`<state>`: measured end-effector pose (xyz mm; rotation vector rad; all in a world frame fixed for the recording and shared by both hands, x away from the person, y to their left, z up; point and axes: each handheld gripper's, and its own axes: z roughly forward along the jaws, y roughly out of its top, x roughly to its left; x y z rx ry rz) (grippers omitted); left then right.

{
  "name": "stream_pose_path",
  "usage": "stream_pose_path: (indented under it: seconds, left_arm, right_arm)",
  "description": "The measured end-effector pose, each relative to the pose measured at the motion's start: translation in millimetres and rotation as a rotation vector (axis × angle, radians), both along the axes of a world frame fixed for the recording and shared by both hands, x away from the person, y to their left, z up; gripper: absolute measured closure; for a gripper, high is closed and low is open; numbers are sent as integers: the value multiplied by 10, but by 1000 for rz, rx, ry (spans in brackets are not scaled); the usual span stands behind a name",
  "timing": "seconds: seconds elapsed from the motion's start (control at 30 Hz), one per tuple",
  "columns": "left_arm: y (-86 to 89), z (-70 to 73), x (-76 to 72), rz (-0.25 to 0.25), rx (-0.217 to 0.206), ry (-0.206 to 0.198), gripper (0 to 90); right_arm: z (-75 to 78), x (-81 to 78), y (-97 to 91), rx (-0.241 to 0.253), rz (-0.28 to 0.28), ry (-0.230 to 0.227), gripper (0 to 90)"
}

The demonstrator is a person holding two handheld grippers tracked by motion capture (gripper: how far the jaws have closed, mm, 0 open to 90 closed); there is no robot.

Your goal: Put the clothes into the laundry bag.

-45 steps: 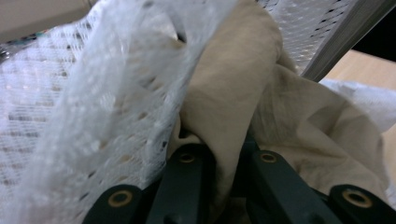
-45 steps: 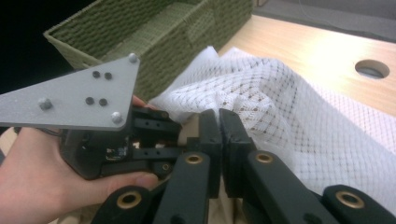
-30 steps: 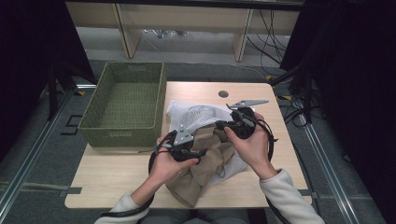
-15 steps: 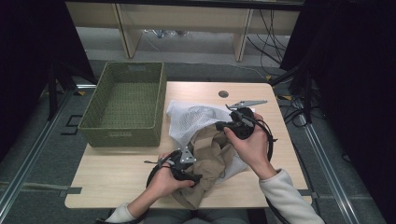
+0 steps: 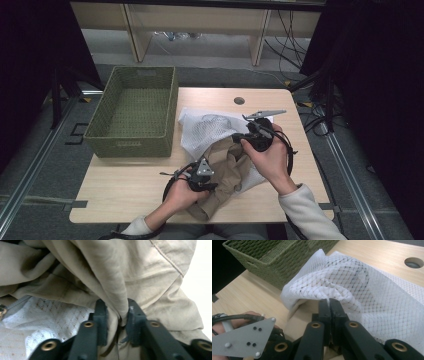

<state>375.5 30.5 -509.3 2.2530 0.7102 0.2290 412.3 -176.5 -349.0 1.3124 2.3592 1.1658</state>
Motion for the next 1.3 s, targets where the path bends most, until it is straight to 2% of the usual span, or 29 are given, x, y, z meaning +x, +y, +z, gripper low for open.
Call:
stream_pose_path:
  seconds: [0.03,0.07,0.13,0.27,0.33,0.37,0.43,0.5,0.53,0.63,0.67,0.7,0.73,0.77,0.9,0.97,1.0,1.03,1.3]
  left_arm:
    - [0,-5,-2,0,-6,1,773]
    - [0,-5,-2,0,-6,1,790]
    - [-4,-5,-12,12,-11,2,816]
    - [-1,-5,-17,18,-23,5,847]
    - [17,20,-27,29,-50,6,854]
    - [17,20,-27,29,-50,6,856]
    - [34,111,-58,47,-76,-18,858]
    - [42,171,-73,50,-108,-24,859]
    - [42,171,-73,50,-108,-24,860]
    - [50,291,-87,59,-163,-47,861]
    - [50,291,-87,59,-163,-47,861]
    - [56,364,-88,49,-174,-71,861]
    - [53,397,-90,54,-185,-80,861]
    - [53,397,-90,54,-185,-80,862]
    - [41,550,-84,89,-256,-95,862]
    - [51,588,-68,81,-257,-106,862]
    - [44,621,-62,94,-271,-107,862]
    - [53,692,-21,86,-269,-137,862]
    - [9,850,25,105,-304,-165,862]
  right_arm:
    - [-21,9,9,7,-5,-31,898]
    - [-24,11,9,10,-5,-31,898]
    - [-7,-1,6,8,-9,2,898]
    - [7,7,-3,-2,1,3,898]
    - [9,7,5,-3,4,-1,898]
    - [10,9,7,-5,7,-6,898]
    - [24,2,14,2,7,-1,898]
    - [36,-4,16,7,5,3,898]
    - [36,-4,16,7,5,3,898]
    - [53,-6,14,8,23,-26,898]
    - [69,-28,24,10,10,-11,898]
    - [62,-11,17,1,37,-45,898]
    - [79,-30,29,6,26,-31,898]
    - [82,-47,47,20,11,-37,898]
    - [114,-74,58,25,38,-42,898]
    - [141,-92,51,16,33,-51,898]
    - [141,-92,51,16,33,-51,898]
    - [159,-109,51,23,36,-47,898]
    - [195,-130,58,25,50,-71,898]
